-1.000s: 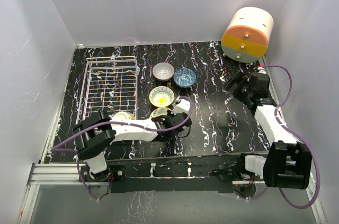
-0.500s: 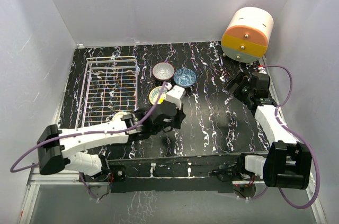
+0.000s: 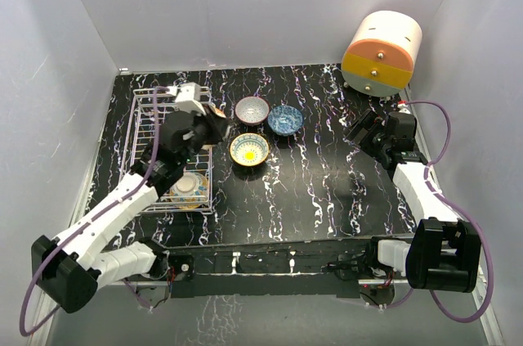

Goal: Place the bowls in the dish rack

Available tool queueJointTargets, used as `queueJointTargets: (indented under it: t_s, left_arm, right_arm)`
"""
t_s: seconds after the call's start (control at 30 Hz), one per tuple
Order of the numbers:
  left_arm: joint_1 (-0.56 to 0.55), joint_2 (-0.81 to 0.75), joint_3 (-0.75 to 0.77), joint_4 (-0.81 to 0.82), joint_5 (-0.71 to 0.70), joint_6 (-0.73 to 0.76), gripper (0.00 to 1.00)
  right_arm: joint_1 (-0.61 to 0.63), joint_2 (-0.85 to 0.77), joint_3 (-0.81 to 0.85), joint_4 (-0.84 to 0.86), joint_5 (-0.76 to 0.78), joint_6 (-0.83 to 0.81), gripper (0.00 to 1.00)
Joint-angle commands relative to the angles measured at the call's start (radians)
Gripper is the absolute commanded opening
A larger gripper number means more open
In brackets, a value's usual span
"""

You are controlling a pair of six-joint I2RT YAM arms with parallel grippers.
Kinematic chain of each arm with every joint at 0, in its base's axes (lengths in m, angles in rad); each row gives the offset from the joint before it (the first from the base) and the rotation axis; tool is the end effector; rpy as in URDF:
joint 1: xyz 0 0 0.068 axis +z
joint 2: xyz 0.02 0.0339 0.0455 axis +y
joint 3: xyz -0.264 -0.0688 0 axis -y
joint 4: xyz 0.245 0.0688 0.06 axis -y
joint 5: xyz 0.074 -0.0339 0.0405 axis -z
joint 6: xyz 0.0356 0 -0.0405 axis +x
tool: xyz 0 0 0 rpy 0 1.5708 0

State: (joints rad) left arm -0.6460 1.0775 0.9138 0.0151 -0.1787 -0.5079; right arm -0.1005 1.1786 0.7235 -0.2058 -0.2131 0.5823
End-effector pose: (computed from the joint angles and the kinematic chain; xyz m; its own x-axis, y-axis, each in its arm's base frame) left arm 0.2069 -0.1480 0.3492 -0.3231 -0.3557 -0.8769 0.3375 0.8224 -0.4580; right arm 0.2509 -0.0177 0.2369 -0.5475 0.5954 -0.5879 0.2790 0.7923 0.5426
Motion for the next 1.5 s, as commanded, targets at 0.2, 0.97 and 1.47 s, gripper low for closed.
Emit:
queueJointTargets:
  t_s: [0.2, 0.97, 1.47]
  left_arm:
    - [0.353, -0.025, -0.107, 0.309, 0.271, -0.168, 0.00]
    - [0.678, 0.480, -0.280, 1.271, 0.661, -0.774, 0.00]
    - [0.721, 0.723, -0.225, 1.363, 0.684, -0.909, 0.00]
  right_arm:
    - [-0.006, -0.027, 0.011, 0.046, -0.032, 0.014, 0.95]
    - [-0.007, -0.015, 0.037, 0.025, -0.008, -0.006, 0.95]
    - [-0.010, 0.008, 0.049, 0.022, 0.008, -0.017, 0.95]
